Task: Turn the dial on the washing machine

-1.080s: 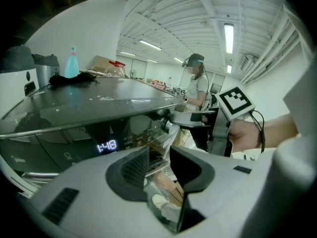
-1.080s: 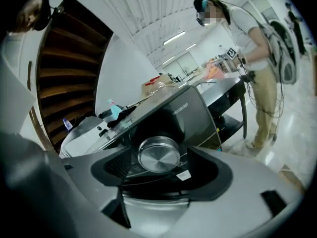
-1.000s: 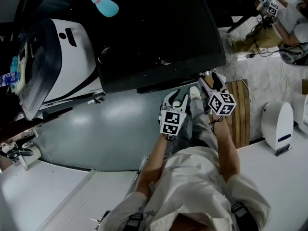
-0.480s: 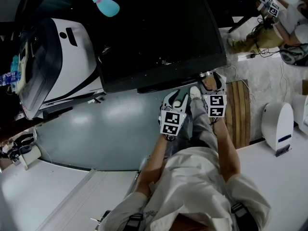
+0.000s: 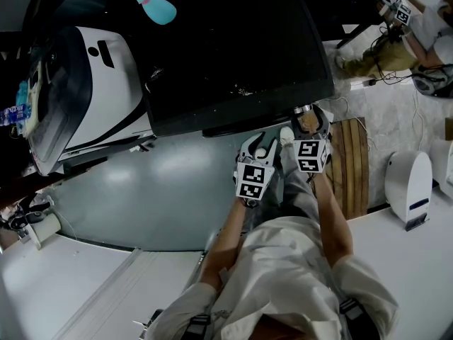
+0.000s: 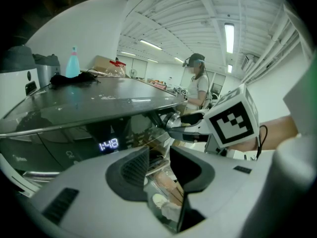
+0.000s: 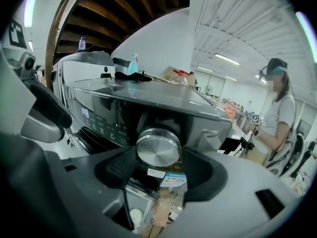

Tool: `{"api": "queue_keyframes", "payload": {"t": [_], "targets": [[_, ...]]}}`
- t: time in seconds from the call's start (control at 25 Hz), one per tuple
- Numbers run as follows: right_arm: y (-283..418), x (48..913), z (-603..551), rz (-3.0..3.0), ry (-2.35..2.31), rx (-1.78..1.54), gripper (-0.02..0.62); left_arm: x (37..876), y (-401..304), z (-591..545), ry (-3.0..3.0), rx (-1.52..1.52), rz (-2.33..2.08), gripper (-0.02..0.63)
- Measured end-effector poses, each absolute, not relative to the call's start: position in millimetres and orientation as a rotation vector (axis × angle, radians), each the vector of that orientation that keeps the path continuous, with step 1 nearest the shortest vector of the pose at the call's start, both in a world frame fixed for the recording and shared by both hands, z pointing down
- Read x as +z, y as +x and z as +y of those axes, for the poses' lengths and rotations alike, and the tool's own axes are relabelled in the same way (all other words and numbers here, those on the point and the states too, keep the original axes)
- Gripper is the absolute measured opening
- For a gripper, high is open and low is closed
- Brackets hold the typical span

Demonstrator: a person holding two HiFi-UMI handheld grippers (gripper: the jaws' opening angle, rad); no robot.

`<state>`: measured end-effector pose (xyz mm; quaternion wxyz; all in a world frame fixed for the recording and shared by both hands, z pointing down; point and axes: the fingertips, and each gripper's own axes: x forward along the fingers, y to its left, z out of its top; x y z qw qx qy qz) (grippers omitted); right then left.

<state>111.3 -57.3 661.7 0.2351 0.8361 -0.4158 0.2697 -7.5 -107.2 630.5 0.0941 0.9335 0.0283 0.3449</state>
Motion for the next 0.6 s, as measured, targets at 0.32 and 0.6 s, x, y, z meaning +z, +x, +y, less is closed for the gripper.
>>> {"api": "queue_keyframes", "payload": {"t": [0.32, 0.6], "targets": [[111.1, 661.5, -57.9, -1.169, 2.336, 0.791, 0.272, 629.4, -8.1, -108.1, 2.765, 1.026, 0.078, 0.138], [111.6, 661.4, -59.1, -1.228, 2.409, 0.857, 0.270, 629.9, -6.5, -106.7, 2.765, 1.022, 0.080, 0.138]]}}
